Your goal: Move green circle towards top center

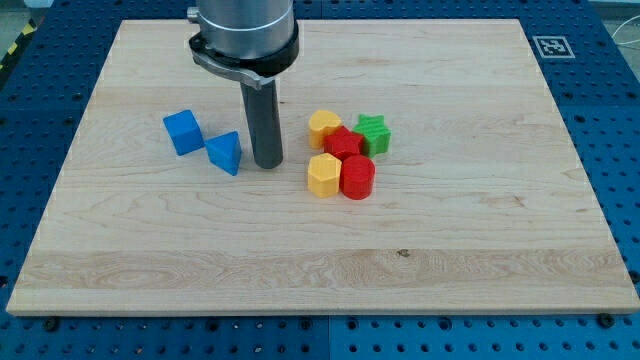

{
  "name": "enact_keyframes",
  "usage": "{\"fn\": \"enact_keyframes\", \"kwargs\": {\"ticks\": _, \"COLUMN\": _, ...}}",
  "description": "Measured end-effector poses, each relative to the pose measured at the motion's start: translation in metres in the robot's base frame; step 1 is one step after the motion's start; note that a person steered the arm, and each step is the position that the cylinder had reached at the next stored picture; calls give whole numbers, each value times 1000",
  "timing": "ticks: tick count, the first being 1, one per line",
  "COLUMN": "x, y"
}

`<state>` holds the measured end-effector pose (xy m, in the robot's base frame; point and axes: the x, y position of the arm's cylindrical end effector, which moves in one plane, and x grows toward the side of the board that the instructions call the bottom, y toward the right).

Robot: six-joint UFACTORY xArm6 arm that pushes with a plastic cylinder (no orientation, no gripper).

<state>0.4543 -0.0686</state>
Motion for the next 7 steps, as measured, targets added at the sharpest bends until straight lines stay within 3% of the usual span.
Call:
{"fn": "enact_keyframes", "kwargs": {"ticks": 3, "x": -4, "y": -75}}
{"fn": "enact_keyframes", "kwargs": {"ticks": 5, "x": 3, "y": -23}}
{"fn": "enact_keyframes", "kwargs": {"ticks": 7, "x": -16, "y": -39}}
